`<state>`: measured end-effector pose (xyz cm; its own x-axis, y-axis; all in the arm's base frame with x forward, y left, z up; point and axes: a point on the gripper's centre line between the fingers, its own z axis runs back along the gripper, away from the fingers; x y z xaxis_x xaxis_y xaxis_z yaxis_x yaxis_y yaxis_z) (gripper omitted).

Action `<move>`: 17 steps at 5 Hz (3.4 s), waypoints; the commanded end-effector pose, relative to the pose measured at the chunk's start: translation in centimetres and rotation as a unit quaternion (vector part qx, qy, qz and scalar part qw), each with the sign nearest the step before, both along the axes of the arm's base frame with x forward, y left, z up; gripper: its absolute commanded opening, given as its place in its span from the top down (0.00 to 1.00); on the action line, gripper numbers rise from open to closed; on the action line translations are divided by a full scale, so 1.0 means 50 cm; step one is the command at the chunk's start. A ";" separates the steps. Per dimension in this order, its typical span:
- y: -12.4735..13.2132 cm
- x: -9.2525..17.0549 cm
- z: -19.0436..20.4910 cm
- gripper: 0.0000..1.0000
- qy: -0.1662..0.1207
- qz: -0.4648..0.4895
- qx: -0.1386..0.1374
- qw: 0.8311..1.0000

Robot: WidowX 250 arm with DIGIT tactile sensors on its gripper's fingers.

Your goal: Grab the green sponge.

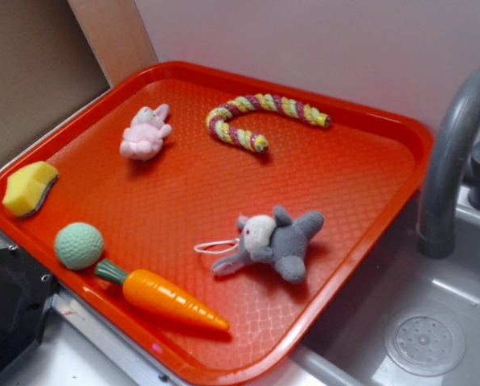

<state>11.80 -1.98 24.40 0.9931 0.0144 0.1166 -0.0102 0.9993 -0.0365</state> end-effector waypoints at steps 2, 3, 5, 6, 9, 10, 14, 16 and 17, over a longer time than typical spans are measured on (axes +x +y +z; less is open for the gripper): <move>0.039 0.041 -0.014 0.00 -0.017 0.064 -0.001 0.998; 0.131 0.082 -0.062 0.00 -0.048 0.187 0.012 0.981; 0.240 0.109 -0.188 0.00 -0.043 0.231 0.049 0.971; 0.280 0.089 -0.276 0.00 0.006 0.198 0.063 0.978; 0.271 0.051 -0.369 0.00 0.141 0.069 0.014 0.987; 0.262 0.045 -0.394 0.00 0.165 0.043 0.025 0.985; 0.262 0.068 -0.409 1.00 0.182 0.083 0.067 0.977; 0.202 0.088 -0.348 1.00 0.107 0.069 0.111 0.986; 0.140 0.100 -0.270 1.00 0.068 0.053 0.099 0.991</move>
<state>16.83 4.57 9.58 0.9926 0.1100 -0.0514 -0.1001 0.9811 0.1656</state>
